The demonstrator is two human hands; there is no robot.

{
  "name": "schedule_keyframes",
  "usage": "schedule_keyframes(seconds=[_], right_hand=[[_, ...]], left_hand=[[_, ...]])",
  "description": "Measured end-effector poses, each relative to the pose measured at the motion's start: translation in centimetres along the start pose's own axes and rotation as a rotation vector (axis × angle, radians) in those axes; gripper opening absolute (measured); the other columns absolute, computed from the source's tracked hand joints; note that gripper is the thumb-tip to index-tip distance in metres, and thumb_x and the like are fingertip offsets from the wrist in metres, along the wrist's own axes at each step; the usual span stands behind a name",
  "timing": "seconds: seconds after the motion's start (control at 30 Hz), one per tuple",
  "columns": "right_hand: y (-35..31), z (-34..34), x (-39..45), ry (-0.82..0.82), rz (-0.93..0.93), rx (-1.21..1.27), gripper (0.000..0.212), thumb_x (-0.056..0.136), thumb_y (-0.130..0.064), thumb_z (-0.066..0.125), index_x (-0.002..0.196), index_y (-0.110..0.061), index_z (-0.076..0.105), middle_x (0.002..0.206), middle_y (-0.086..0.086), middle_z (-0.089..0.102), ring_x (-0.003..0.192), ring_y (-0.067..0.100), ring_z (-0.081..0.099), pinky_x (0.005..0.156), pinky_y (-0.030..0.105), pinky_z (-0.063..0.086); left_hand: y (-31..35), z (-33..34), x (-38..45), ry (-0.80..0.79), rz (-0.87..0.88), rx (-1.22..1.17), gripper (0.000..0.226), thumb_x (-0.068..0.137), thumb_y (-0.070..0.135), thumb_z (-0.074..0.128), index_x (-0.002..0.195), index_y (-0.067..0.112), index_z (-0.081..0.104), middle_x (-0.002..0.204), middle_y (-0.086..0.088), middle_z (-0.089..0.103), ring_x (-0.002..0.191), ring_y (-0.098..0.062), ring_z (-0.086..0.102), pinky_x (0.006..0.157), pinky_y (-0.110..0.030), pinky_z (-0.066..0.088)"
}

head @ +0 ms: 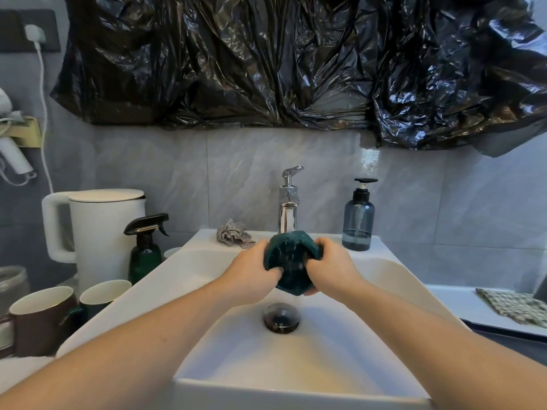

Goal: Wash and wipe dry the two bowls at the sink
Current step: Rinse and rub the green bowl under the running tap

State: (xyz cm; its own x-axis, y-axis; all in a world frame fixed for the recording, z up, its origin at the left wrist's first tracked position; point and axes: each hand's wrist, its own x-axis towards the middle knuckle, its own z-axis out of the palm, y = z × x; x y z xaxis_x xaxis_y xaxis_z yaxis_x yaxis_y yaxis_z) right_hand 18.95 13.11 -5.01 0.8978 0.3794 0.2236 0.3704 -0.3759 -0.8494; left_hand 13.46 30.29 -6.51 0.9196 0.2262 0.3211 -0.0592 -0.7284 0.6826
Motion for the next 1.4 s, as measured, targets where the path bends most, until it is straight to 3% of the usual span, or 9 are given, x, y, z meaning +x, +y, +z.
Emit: schedule_keyframes(seconds=[0.1, 0.2, 0.3, 0.43, 0.57, 0.8, 1.1, 1.23, 1.4], right_hand=[[-0.2, 0.3, -0.1, -0.045, 0.025, 0.040, 0.021, 0.101, -0.008, 0.051, 0.118, -0.020, 0.052, 0.112, 0.005, 0.063, 0.091, 0.027, 0.070, 0.064, 0.040, 0.066], [-0.1, 0.6, 0.0, -0.079, -0.001, -0.011, 0.024, 0.101, -0.016, 0.052, 0.123, -0.022, 0.054, 0.112, 0.004, 0.065, 0.093, 0.024, 0.068, 0.063, 0.035, 0.065], [0.1, 0.6, 0.2, -0.054, -0.014, -0.044, 0.019, 0.100, -0.017, 0.052, 0.118, -0.022, 0.056, 0.109, 0.003, 0.066, 0.093, 0.023, 0.067, 0.064, 0.032, 0.064], [0.2, -0.1, 0.1, -0.052, 0.085, 0.011, 0.025, 0.103, -0.013, 0.048, 0.127, -0.019, 0.054, 0.118, 0.011, 0.066, 0.090, 0.028, 0.072, 0.060, 0.029, 0.063], [0.3, -0.9, 0.3, 0.018, 0.164, 0.056, 0.029, 0.102, -0.011, 0.046, 0.130, -0.014, 0.054, 0.120, 0.014, 0.065, 0.084, 0.029, 0.074, 0.060, 0.031, 0.064], [0.1, -0.1, -0.2, -0.148, 0.154, 0.032, 0.025, 0.106, -0.016, 0.048, 0.131, -0.021, 0.048, 0.127, 0.010, 0.060, 0.106, 0.032, 0.068, 0.069, 0.038, 0.066], [0.1, 0.0, -0.5, -0.209, 0.017, -0.141, 0.057, 0.101, -0.008, 0.042, 0.152, -0.031, 0.028, 0.130, 0.015, 0.060, 0.076, 0.027, 0.073, 0.053, 0.024, 0.056], [0.0, -0.2, -0.7, -0.175, 0.058, -0.093, 0.033, 0.101, -0.005, 0.041, 0.125, -0.027, 0.047, 0.115, 0.011, 0.064, 0.085, 0.029, 0.072, 0.051, 0.025, 0.057], [-0.2, 0.0, -0.5, -0.050, 0.132, 0.048, 0.035, 0.098, 0.002, 0.044, 0.124, -0.021, 0.048, 0.119, 0.008, 0.060, 0.092, 0.030, 0.072, 0.063, 0.036, 0.066]], left_hand=[[0.4, 0.1, 0.0, 0.025, -0.006, -0.048, 0.027, 0.102, 0.016, 0.057, 0.127, 0.027, 0.061, 0.115, 0.000, 0.069, 0.093, -0.024, 0.072, 0.068, -0.041, 0.067], [1.3, -0.5, 1.0, 0.120, -0.045, 0.075, 0.018, 0.100, 0.018, 0.056, 0.101, 0.028, 0.071, 0.098, 0.000, 0.073, 0.091, -0.026, 0.070, 0.077, -0.045, 0.064], [2.7, -1.2, 2.3, 0.076, -0.126, 0.120, 0.023, 0.093, 0.015, 0.056, 0.080, 0.026, 0.070, 0.085, -0.002, 0.074, 0.086, -0.028, 0.069, 0.065, -0.032, 0.054], [3.6, -0.7, 2.8, -0.024, -0.212, -0.038, 0.022, 0.090, 0.010, 0.064, 0.106, 0.019, 0.076, 0.102, -0.008, 0.077, 0.100, -0.027, 0.071, 0.082, -0.036, 0.062], [2.8, 1.1, 2.4, -0.053, -0.243, -0.192, 0.061, 0.080, 0.005, 0.082, 0.133, 0.021, 0.055, 0.123, -0.005, 0.068, 0.112, -0.028, 0.068, 0.096, -0.044, 0.061], [1.4, 1.1, 1.5, 0.073, -0.210, -0.122, 0.021, 0.100, 0.007, 0.052, 0.107, 0.022, 0.066, 0.104, -0.015, 0.072, 0.077, -0.039, 0.076, 0.049, -0.041, 0.062], [0.8, 0.0, 1.3, -0.051, -0.182, -0.193, 0.036, 0.087, -0.008, 0.059, 0.108, 0.019, 0.070, 0.108, -0.015, 0.075, 0.104, -0.037, 0.072, 0.091, -0.054, 0.063], [0.6, 0.3, 1.4, -0.094, -0.239, -0.282, 0.041, 0.087, -0.010, 0.070, 0.115, 0.019, 0.061, 0.119, -0.017, 0.070, 0.101, -0.034, 0.073, 0.084, -0.051, 0.066], [1.2, 0.5, 1.1, -0.045, -0.262, -0.285, 0.049, 0.083, 0.009, 0.085, 0.122, 0.019, 0.056, 0.114, -0.011, 0.068, 0.094, -0.029, 0.076, 0.071, -0.045, 0.068]])
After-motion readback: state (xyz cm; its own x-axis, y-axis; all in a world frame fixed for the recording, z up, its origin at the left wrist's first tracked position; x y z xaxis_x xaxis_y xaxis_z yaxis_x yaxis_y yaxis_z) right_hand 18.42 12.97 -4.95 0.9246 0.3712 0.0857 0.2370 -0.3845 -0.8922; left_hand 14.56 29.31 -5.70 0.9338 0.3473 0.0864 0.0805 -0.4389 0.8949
